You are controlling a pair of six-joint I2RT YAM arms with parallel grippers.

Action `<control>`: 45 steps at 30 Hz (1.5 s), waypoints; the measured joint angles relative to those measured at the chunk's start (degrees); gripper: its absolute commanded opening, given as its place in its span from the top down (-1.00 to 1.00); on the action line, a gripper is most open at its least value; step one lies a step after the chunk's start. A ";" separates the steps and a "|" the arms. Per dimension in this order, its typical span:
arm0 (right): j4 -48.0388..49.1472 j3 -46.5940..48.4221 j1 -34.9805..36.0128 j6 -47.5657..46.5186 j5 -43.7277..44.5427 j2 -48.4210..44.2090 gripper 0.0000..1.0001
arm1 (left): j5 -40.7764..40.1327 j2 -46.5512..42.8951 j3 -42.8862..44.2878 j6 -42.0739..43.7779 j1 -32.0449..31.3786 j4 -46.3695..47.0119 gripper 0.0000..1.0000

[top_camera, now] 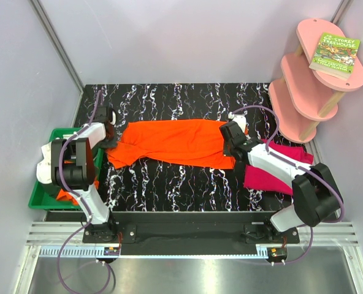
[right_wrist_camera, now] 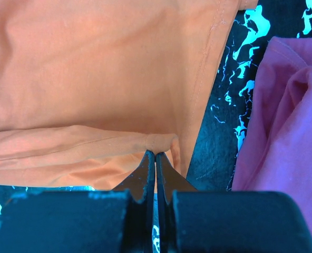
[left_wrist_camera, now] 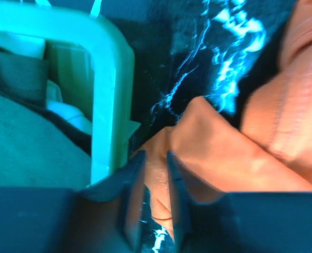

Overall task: Fold and stack the t-shirts
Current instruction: Flatten out the tshirt

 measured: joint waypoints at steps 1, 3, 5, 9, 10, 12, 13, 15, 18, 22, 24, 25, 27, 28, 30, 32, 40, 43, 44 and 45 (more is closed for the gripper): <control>-0.04 -0.02 0.00 0.00 0.00 0.00 1.00 | -0.48 0.13 -0.31 0.20 0.04 0.02 0.86; 0.02 -0.02 0.00 0.00 0.00 0.00 1.00 | -0.92 0.26 -1.14 0.42 0.42 -0.09 1.00; 0.13 -0.02 0.00 0.00 -0.02 0.00 1.00 | -1.09 0.20 -2.12 1.25 0.61 0.00 1.00; 0.17 -0.02 0.00 0.00 -0.09 0.00 1.00 | -0.85 -0.66 -3.08 1.38 0.66 0.79 1.00; 0.17 -0.02 0.00 0.00 -0.11 0.00 1.00 | -0.68 -1.16 -3.58 1.38 0.70 0.76 1.00; 0.17 -0.02 0.00 0.00 -0.13 0.00 1.00 | -0.17 -2.54 -4.70 1.36 0.92 0.63 1.00; 0.17 -0.02 0.00 0.00 -0.13 0.00 1.00 | 0.17 -3.28 -5.14 1.36 1.09 0.52 1.00; 0.17 -0.02 0.00 0.00 -0.15 0.00 1.00 | 1.36 -5.44 -5.90 1.31 1.60 0.11 1.00; 0.17 -0.02 0.00 0.02 -0.15 -0.02 1.00 | 3.82 -9.84 -6.34 1.68 2.54 -0.90 1.00; 0.17 -0.04 0.00 0.44 -0.17 -0.31 1.00 | 6.38 -17.35 -6.29 2.45 3.87 -1.81 1.00; 0.26 -0.42 0.00 1.07 -0.22 -0.85 1.00 | 6.38 -21.14 -5.92 2.67 5.92 -1.92 1.00; 0.31 -0.68 0.00 1.18 -0.26 -1.07 1.00 | 6.47 -21.33 -5.86 2.67 6.27 -1.88 1.00; 0.24 -1.20 0.00 1.36 -0.35 -1.62 1.00 | 6.71 -21.35 -5.86 2.67 6.38 -2.58 1.00; 0.24 -1.42 0.00 1.36 -0.44 -1.95 1.00 | 6.99 -21.35 -5.88 2.67 6.38 -3.13 1.00; 0.17 -1.62 0.00 1.36 -0.59 -2.58 1.00 | 7.89 -21.53 -5.88 2.69 6.27 -3.54 1.00; 0.15 -1.66 0.00 1.31 -0.59 -3.56 1.00 | 9.14 -22.25 -5.86 2.71 6.27 -4.09 1.00; -2.78 -0.31 0.00 -0.39 0.15 -12.48 1.00 | 17.25 -31.17 1.25 2.56 6.27 -9.64 1.00; -5.42 2.14 0.00 -1.97 0.92 -16.57 1.00 | 19.71 -36.39 4.85 2.62 6.27 -10.82 1.00; -6.56 3.10 0.00 -2.49 1.44 -18.12 1.00 | 20.37 -37.94 5.68 2.69 6.27 -10.99 1.00; -7.76 4.20 0.00 -3.06 1.73 -19.65 1.00 | 21.00 -39.82 6.62 2.80 6.27 -11.30 1.00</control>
